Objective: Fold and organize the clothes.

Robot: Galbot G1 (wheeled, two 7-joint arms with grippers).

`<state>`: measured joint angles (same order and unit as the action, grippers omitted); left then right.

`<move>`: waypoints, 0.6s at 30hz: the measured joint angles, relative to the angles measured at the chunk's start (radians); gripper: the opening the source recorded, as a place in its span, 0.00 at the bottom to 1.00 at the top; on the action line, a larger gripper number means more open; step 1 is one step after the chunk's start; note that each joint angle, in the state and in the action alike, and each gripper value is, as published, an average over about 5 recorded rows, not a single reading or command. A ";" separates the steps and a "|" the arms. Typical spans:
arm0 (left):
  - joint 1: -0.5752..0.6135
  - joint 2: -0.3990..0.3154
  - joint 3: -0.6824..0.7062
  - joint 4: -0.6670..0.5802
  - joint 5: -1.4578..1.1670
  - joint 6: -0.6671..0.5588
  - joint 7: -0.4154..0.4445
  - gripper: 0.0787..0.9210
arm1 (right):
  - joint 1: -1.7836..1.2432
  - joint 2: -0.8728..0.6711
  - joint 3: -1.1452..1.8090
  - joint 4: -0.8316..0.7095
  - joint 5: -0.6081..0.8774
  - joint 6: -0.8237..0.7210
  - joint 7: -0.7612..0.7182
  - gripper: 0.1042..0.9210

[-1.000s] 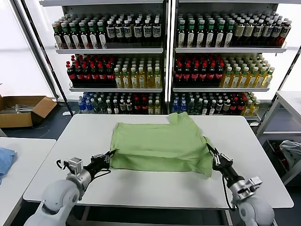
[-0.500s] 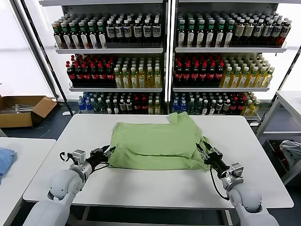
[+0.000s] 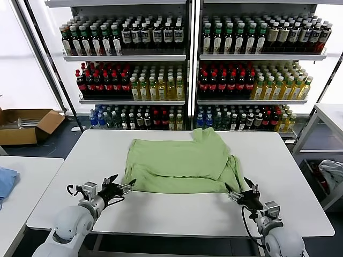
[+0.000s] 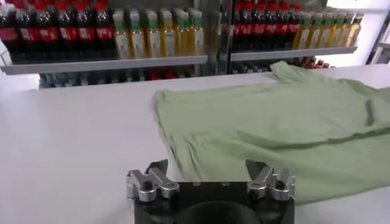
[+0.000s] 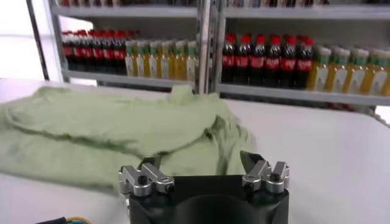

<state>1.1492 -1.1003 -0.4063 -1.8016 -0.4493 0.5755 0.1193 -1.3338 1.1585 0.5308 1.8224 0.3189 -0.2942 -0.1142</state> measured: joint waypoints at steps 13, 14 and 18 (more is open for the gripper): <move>0.001 -0.004 0.027 0.038 -0.020 0.000 -0.001 0.46 | 0.010 0.006 -0.020 -0.010 0.033 -0.032 0.024 0.30; 0.001 -0.004 0.028 0.038 -0.021 0.000 0.000 0.43 | 0.011 0.005 -0.021 -0.011 0.036 -0.034 0.025 0.27; 0.007 -0.001 0.029 0.038 -0.027 -0.001 0.004 0.28 | 0.004 -0.003 -0.021 -0.007 0.048 -0.040 0.025 0.12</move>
<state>1.1564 -1.1010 -0.3769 -1.7639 -0.4765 0.5741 0.1236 -1.3299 1.1558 0.5095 1.8159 0.3666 -0.3337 -0.0896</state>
